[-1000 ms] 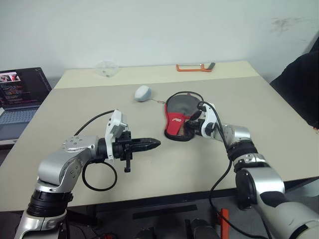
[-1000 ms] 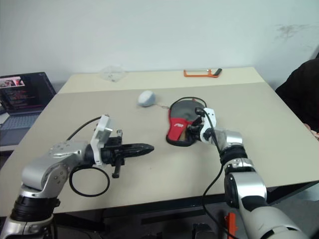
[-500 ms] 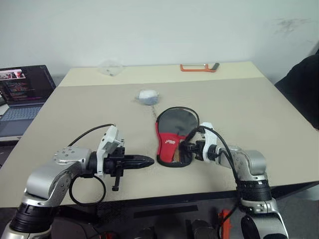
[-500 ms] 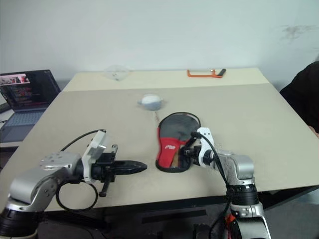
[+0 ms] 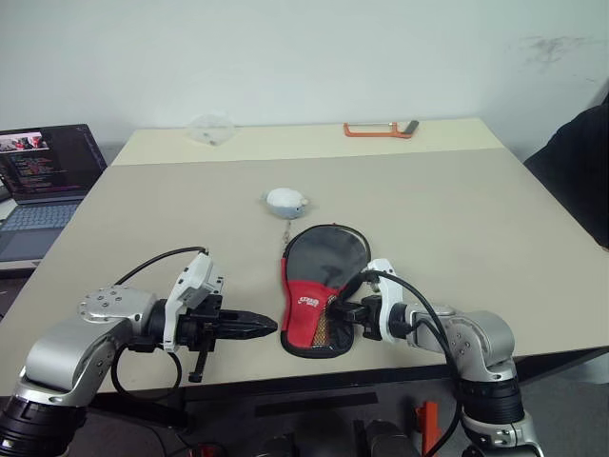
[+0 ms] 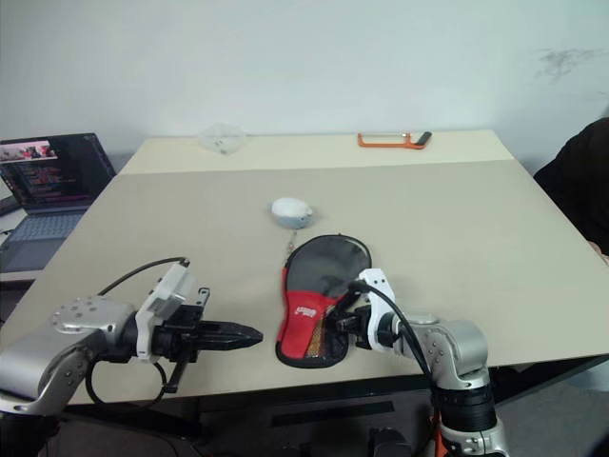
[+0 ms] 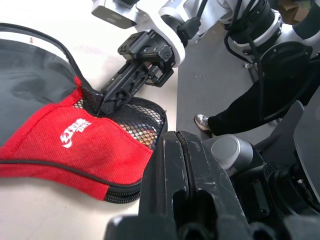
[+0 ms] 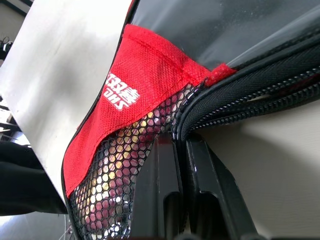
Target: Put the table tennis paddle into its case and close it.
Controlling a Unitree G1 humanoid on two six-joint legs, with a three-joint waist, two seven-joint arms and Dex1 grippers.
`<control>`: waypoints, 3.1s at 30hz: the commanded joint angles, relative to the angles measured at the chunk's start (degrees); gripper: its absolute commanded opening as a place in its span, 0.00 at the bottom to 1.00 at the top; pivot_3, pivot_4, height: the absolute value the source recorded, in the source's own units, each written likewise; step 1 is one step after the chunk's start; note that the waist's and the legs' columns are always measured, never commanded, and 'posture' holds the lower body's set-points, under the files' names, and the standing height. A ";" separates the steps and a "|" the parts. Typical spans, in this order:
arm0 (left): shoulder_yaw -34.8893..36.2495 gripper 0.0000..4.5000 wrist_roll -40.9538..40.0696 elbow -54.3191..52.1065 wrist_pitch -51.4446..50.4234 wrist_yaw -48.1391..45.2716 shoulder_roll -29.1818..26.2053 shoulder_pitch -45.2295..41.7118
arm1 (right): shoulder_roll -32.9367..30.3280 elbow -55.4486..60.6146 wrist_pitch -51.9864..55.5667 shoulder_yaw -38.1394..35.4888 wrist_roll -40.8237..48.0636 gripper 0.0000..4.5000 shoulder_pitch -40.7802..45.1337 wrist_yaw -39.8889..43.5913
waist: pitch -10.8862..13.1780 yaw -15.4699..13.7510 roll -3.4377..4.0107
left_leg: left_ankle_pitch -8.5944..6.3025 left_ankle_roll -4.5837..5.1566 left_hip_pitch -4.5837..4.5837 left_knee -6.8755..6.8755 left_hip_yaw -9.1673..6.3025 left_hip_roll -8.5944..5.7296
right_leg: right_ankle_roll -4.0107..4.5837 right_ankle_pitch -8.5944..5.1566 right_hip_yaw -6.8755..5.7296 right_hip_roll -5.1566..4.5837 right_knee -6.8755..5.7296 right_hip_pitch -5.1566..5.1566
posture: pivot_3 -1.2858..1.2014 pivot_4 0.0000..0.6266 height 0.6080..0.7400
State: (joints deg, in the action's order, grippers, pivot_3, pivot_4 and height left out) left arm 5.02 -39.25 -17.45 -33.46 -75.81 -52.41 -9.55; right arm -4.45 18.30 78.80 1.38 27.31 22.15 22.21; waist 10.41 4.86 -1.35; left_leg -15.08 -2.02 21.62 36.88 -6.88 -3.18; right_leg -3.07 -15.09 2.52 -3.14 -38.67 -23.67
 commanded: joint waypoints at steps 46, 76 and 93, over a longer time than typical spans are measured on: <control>-1.85 0.00 1.01 0.83 0.79 -0.04 0.94 -4.03 | -6.12 8.30 6.47 -5.99 8.48 0.01 -6.47 -4.27 | 0.00 -2.50 -0.01 | -0.09 0.10 0.16 -0.01 -0.27 -0.12 | -0.05 0.01 -0.30 0.00 0.61 0.27 | 0.52 0.24 1.00; 0.48 0.00 2.78 4.91 0.27 16.10 9.20 -7.70 | -11.26 3.10 -19.19 1.99 5.18 0.99 7.48 3.14 | 0.00 -2.91 0.01 | -0.09 0.11 0.14 0.06 -0.24 -0.14 | -0.14 0.07 -0.30 -0.01 0.66 0.36 | 0.52 0.24 1.00; -0.97 0.57 13.83 16.56 7.37 31.64 18.15 -16.76 | -8.40 -18.65 -42.71 11.15 -10.51 1.00 6.55 6.60 | 0.00 -3.00 0.00 | -0.08 0.05 0.24 0.06 -0.23 -0.15 | -0.11 0.09 -0.25 0.00 0.60 0.15 | 0.52 0.24 1.00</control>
State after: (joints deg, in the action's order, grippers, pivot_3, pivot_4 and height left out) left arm 4.30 -27.21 -1.32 -28.22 -45.35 -34.55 -24.46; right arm -12.88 -0.92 37.58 12.62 17.03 29.08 28.08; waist 10.41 1.85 -1.35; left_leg -15.16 -1.97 21.86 36.94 -7.11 -3.34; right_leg -3.18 -14.99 2.27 -3.14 -38.07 -23.51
